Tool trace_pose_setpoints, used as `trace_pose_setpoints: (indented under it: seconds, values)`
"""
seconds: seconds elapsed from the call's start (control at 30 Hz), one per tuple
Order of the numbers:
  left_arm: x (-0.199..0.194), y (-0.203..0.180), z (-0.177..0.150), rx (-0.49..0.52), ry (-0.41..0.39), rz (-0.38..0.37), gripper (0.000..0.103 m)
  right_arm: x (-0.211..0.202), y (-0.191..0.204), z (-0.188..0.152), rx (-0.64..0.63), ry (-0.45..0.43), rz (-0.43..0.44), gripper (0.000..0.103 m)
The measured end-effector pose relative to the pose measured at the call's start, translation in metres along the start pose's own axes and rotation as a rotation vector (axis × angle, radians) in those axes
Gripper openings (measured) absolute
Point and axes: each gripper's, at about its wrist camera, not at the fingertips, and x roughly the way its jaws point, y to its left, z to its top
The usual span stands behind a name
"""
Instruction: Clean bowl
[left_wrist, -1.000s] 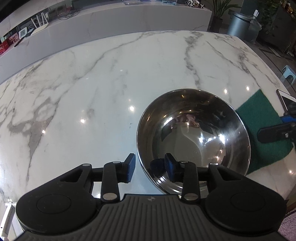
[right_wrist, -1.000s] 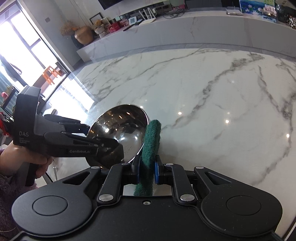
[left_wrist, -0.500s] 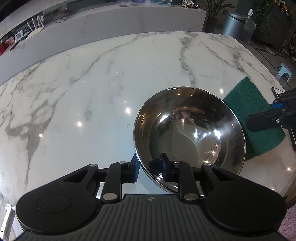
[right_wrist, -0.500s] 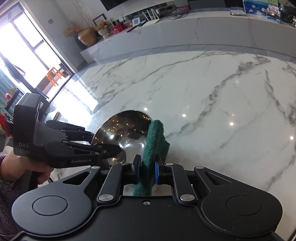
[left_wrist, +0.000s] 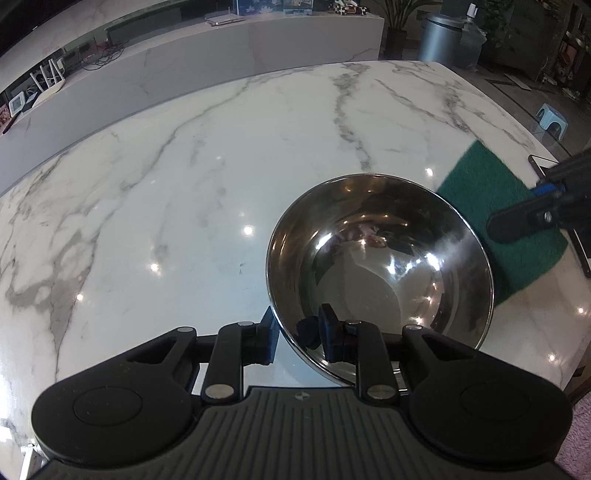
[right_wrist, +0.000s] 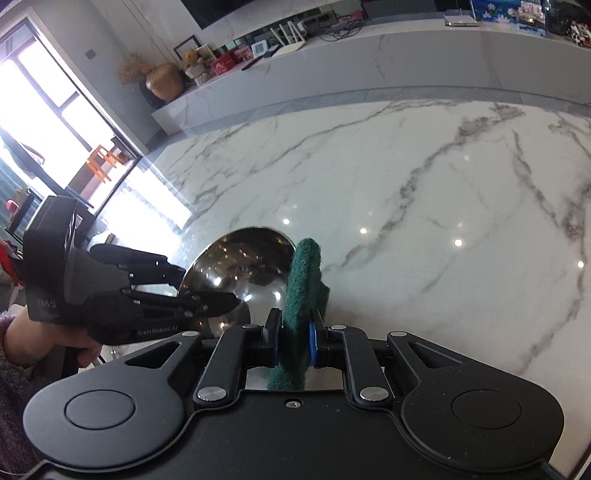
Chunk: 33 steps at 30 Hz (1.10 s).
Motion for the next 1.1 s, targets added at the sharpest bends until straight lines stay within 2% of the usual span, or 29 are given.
trace_pose_setpoints:
  seconds: [0.13,0.27,0.5,0.73,0.83,0.87,1.1]
  values:
    - [0.0,-0.001,0.0,0.013,-0.001,-0.007,0.021,0.001,-0.002,0.008,-0.004,0.005,0.006,0.013]
    - [0.001,-0.002,0.0,0.014,-0.005,-0.005,0.021,0.007,-0.004,0.002,0.009,0.032,0.008,0.013]
    - [0.002,-0.006,0.003,0.016,-0.014,0.061,0.027,0.01,-0.005,-0.016,0.041,0.056,0.03,0.013]
    - [-0.004,0.003,-0.004,-0.124,0.058,0.059,0.04,0.011,-0.001,-0.023,0.041,0.059,0.011,0.013]
    - [-0.005,0.01,-0.008,-0.174,0.076,-0.002,0.035,0.013,-0.001,-0.023,0.04,0.06,0.011,0.013]
    - [-0.004,0.011,-0.008,-0.186,0.08,-0.023,0.026,0.013,-0.001,-0.023,0.04,0.06,0.013,0.013]
    - [-0.003,0.01,-0.006,-0.136,0.064,-0.017,0.024,0.014,0.0,-0.02,0.033,0.054,0.022,0.013]
